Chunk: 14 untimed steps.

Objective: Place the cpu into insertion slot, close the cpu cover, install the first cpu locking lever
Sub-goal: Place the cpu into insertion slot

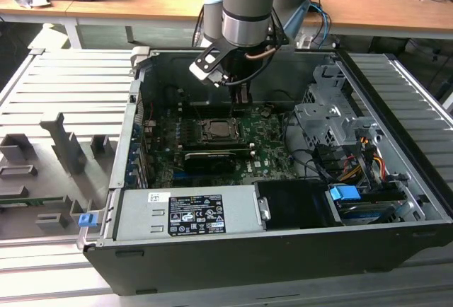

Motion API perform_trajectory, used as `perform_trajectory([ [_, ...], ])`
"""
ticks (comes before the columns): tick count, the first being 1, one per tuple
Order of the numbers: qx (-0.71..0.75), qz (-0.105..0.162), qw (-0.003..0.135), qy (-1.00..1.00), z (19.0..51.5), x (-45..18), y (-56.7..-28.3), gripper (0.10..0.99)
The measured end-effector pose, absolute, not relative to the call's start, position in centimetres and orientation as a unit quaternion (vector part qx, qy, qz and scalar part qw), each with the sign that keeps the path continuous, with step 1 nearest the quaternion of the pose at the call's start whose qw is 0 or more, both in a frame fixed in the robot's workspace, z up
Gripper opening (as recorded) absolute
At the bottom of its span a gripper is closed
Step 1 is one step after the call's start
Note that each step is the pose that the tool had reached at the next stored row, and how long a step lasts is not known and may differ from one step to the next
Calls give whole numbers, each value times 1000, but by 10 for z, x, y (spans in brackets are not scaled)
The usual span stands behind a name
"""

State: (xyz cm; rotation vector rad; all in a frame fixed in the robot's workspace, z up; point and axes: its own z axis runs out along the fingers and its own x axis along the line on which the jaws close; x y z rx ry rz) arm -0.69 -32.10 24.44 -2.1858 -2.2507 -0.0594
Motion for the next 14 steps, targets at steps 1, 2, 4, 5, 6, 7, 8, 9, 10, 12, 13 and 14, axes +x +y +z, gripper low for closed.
perform_trajectory([
  [1,-697,-19,2,-717,244,-8,-321,106],
  [2,-697,-19,2,-717,244,-8,-321,106],
  [4,-697,-19,2,-717,244,-9,-321,106],
  [5,-697,-19,2,-717,244,-10,-321,106],
  [6,-697,-19,2,-717,244,-11,-321,106],
  [7,-697,-19,2,-717,243,-12,-321,106],
  [8,-697,-19,2,-717,243,-12,-321,106],
  [9,-697,-19,2,-717,242,-13,-321,106],
  [10,-697,-19,2,-717,242,-16,-321,106],
  [12,-697,-19,2,-717,240,-19,-321,106],
  [13,-697,-19,2,-717,238,-20,-321,106],
  [14,-697,-19,2,-717,236,-21,-321,106],
])
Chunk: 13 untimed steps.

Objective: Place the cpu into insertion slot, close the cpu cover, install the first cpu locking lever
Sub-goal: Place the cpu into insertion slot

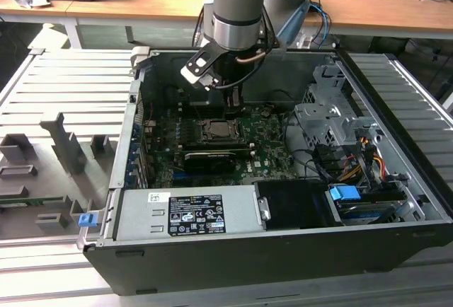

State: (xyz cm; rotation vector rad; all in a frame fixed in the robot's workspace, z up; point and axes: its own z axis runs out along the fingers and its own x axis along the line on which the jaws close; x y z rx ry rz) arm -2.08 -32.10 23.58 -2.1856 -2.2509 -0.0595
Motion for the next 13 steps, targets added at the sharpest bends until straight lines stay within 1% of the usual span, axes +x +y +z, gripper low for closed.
perform_trajectory([
  [13,-691,-19,2,-723,231,-38,-321,106],
])
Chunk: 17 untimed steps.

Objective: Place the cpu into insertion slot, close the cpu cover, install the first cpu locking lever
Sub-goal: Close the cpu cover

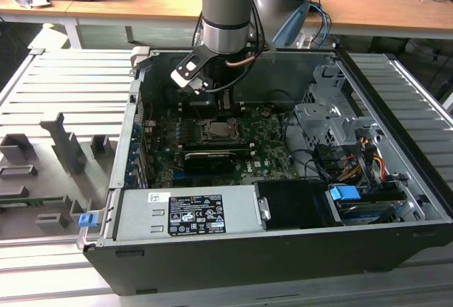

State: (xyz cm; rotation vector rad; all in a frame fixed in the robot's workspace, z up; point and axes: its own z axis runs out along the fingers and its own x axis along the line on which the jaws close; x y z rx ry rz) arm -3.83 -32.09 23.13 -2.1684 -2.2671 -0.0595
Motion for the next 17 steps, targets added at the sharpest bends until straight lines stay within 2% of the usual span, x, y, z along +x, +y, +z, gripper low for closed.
perform_trajectory([
  [17,-691,-18,1,-723,246,-40,-321,106],
])
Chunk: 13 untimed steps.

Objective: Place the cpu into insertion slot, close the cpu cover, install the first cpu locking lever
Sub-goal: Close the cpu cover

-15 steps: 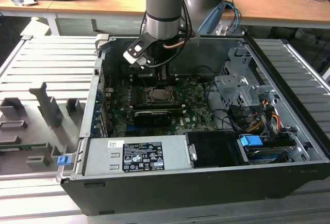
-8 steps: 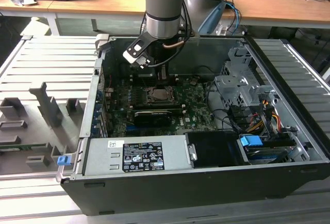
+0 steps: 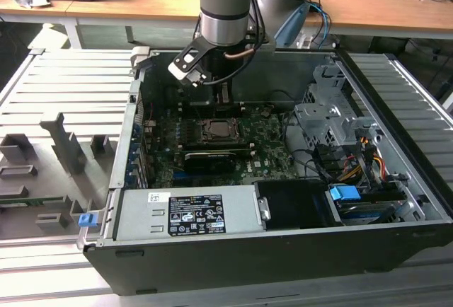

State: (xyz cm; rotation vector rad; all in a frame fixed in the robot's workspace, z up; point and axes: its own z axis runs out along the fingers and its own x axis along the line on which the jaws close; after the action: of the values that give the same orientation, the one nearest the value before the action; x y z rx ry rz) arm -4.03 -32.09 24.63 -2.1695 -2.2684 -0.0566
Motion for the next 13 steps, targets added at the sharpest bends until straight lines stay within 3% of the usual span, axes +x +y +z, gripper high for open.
perform_trajectory([
  [13,-691,-18,1,-723,252,-40,-321,106],
])
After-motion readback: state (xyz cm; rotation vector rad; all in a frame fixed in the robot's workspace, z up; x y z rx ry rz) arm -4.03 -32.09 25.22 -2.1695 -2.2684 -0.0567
